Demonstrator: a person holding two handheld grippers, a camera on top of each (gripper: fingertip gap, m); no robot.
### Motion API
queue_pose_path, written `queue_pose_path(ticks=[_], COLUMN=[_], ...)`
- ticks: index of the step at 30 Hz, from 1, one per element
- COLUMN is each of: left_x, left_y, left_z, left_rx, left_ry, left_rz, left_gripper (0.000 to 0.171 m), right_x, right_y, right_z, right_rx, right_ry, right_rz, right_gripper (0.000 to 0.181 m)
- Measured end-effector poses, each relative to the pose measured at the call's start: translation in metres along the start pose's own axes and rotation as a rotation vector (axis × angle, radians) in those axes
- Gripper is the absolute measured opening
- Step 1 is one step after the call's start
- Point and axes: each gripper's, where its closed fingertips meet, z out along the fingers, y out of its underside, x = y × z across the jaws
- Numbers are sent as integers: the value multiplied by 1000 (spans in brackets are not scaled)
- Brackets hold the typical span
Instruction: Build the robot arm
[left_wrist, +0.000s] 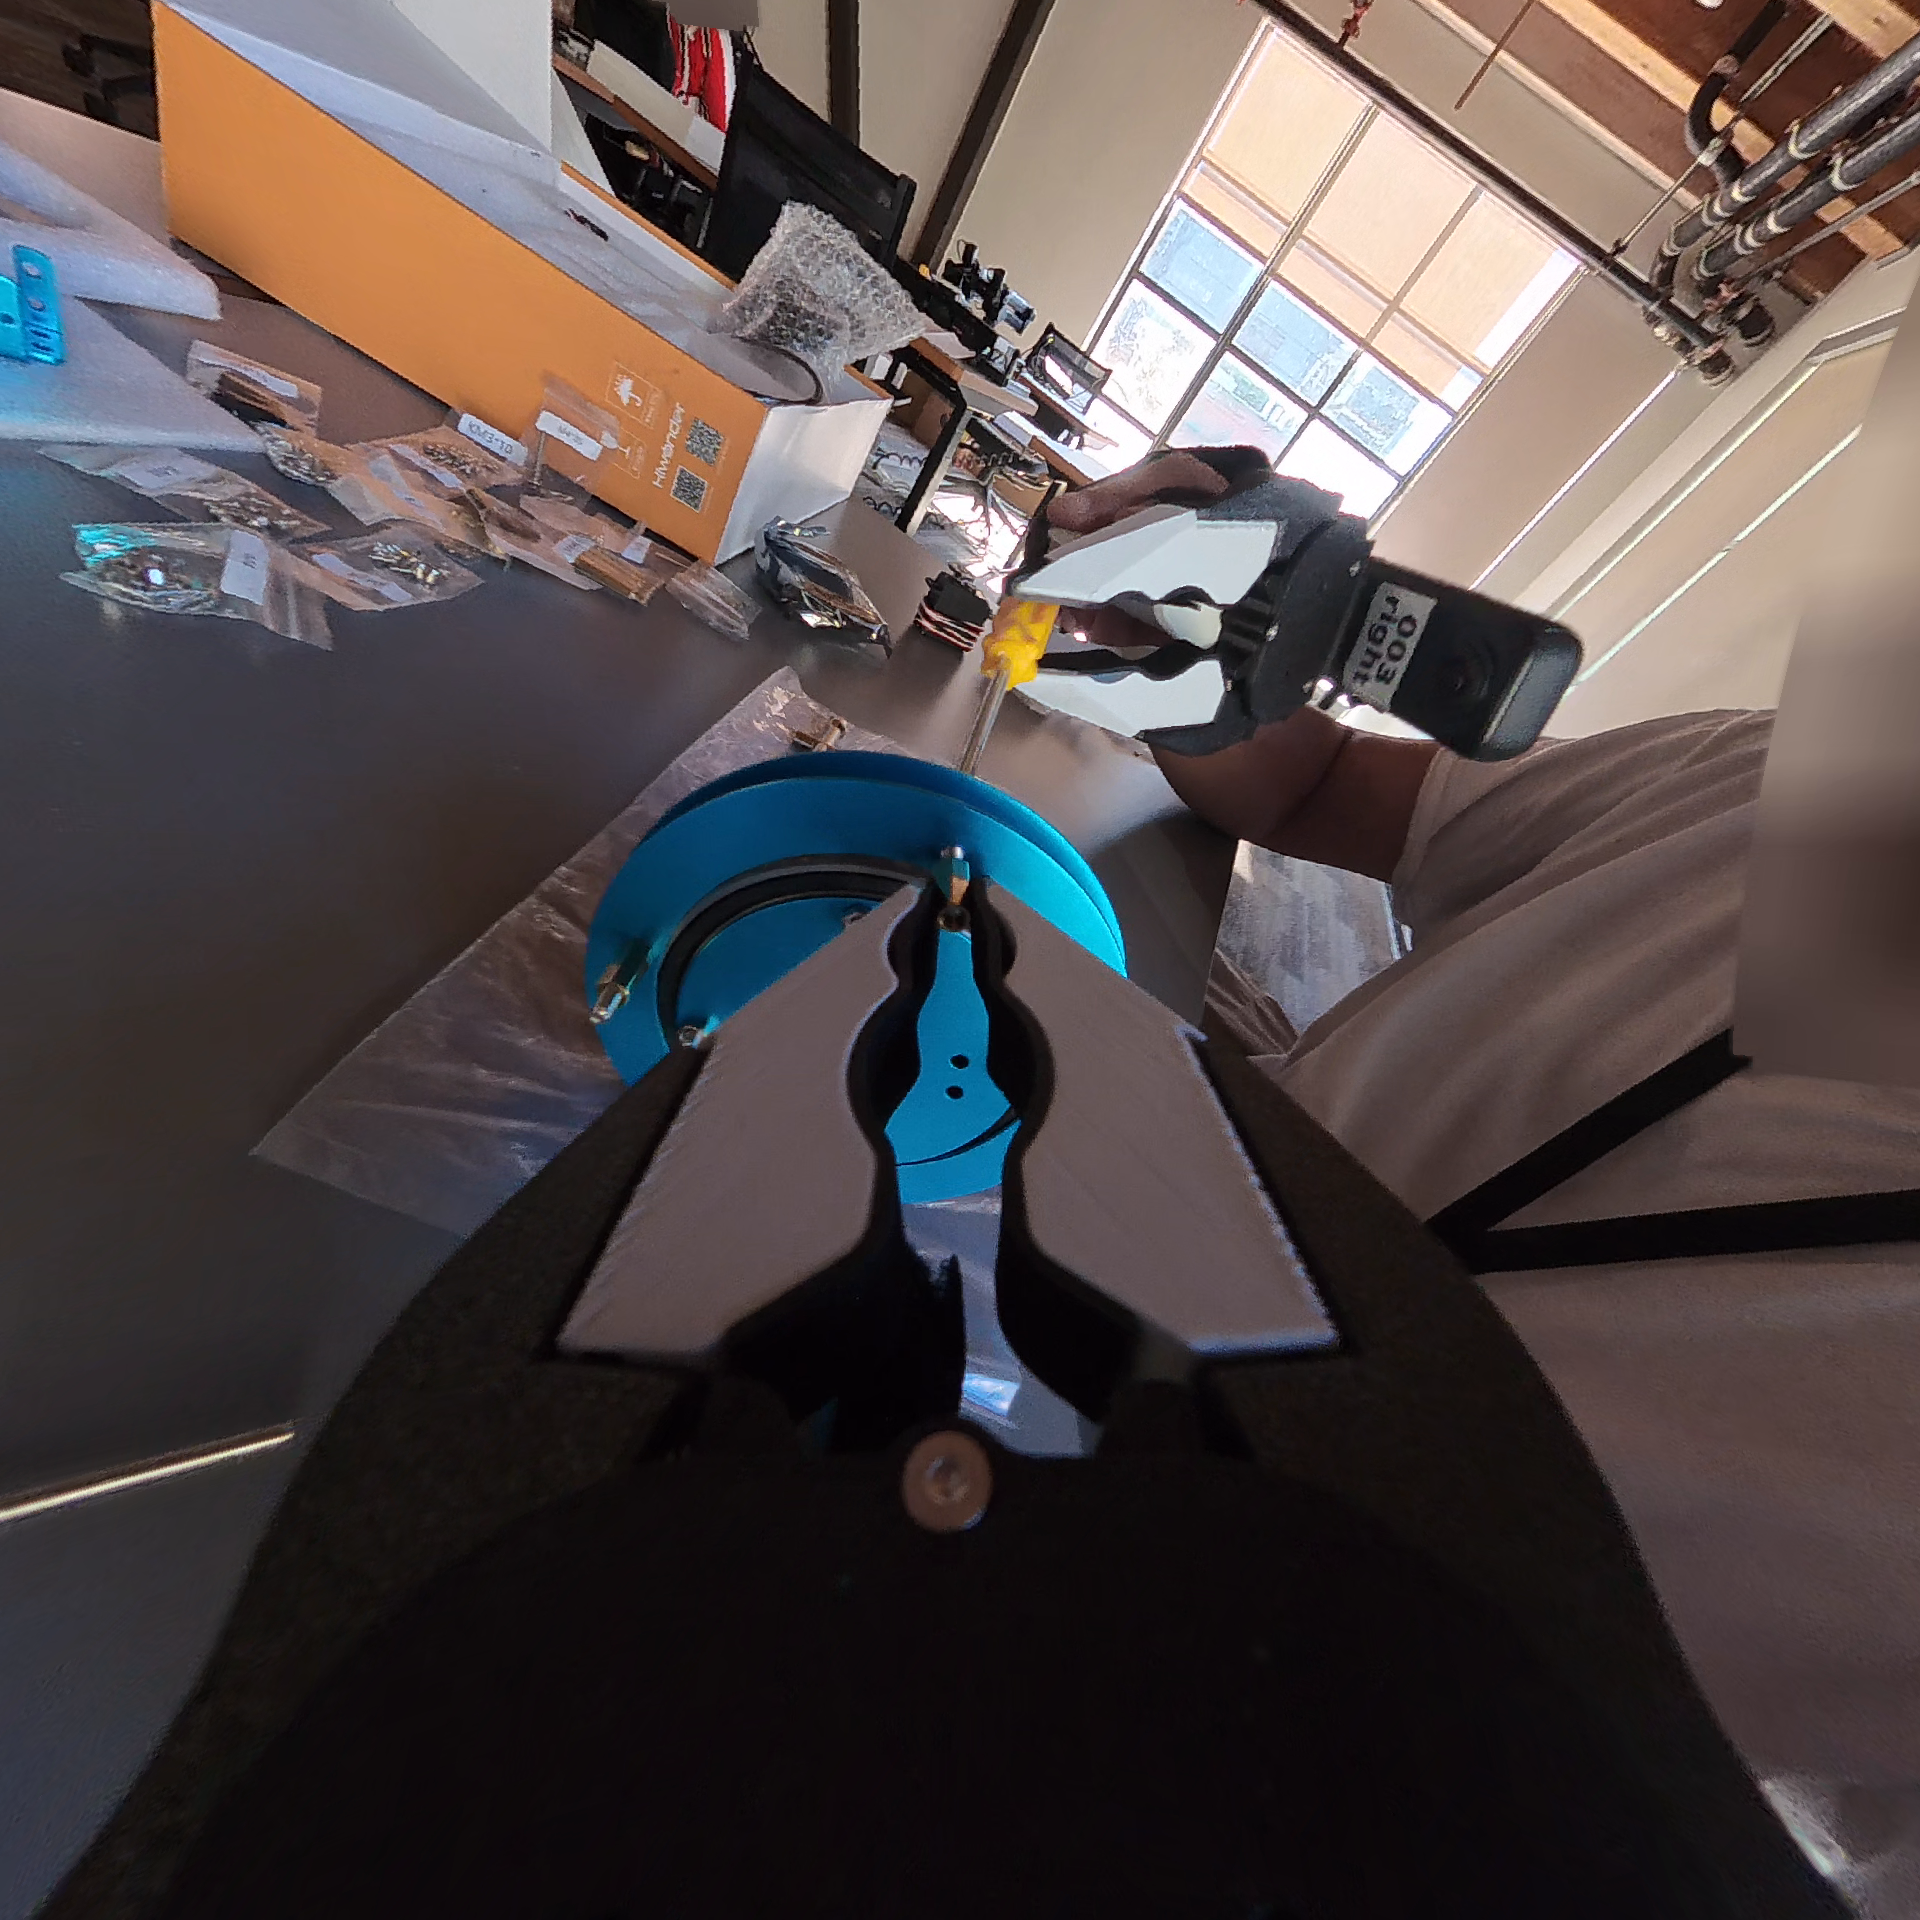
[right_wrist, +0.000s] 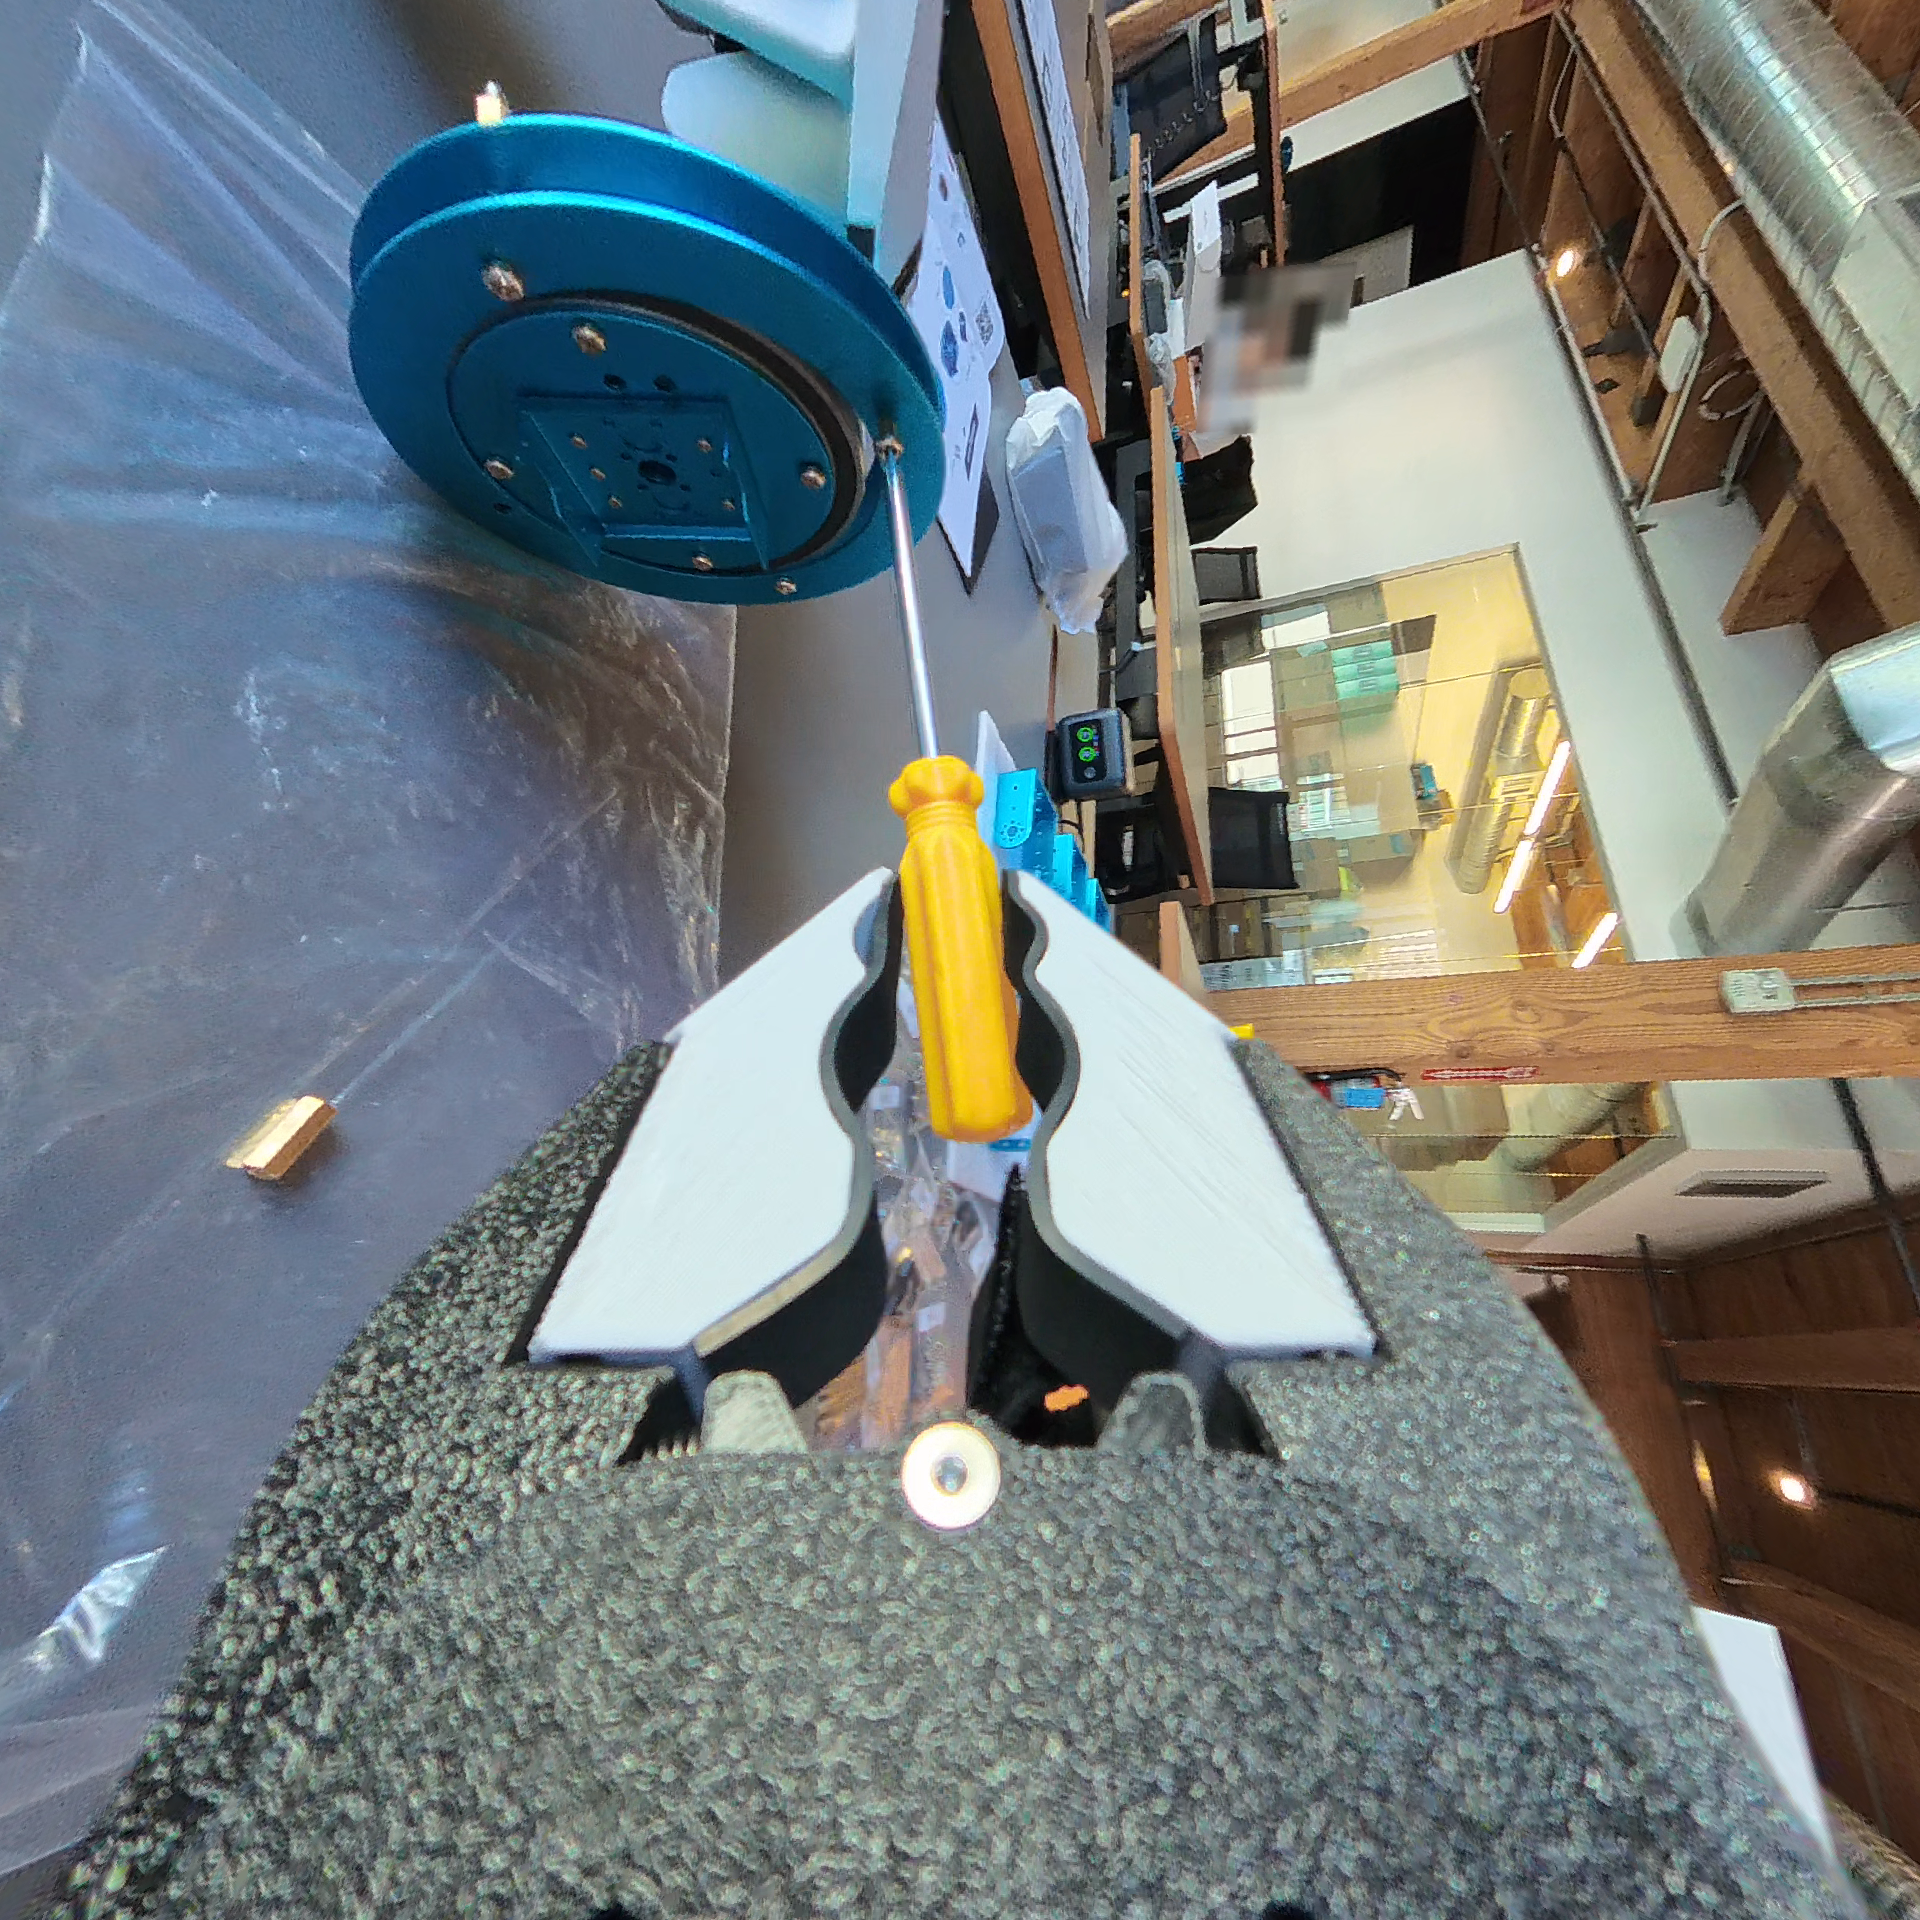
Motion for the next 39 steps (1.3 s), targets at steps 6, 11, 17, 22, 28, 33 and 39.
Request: queue_pose_path(ticks=[6, 11, 17, 22, 28, 33, 39], left_x=[4, 4, 7, 7, 7, 9, 10], left_y=[2, 2, 4, 4, 3, 4, 5], left_z=[3, 2, 2, 2, 4, 5, 5], left_rx=[-10, -20, -23, -32, -44, -55, -59], left_ry=[18, -33, -22, -31, -43, -54, -57], left_rz=[-9, 12, 30, 70, 101, 119, 144], left_gripper=[4, 4, 4, 4, 4, 4, 4], right_x=[-3, -7, -13, -13, -13, -14, -17], right_y=[6, 2, 2, 1, 1, 1, 1], right_z=[2, -2, -2, -4, -7, -10, -10], right_rx=[-4, -13, 19, 16, -3, -7, -16], right_ry=[57, 78, -78, -184, -235, -266, -303], right_rz=[-50, -50, 154, 269, 307, 336, 363], right_gripper=[18, 18, 18, 18, 18, 18, 18])
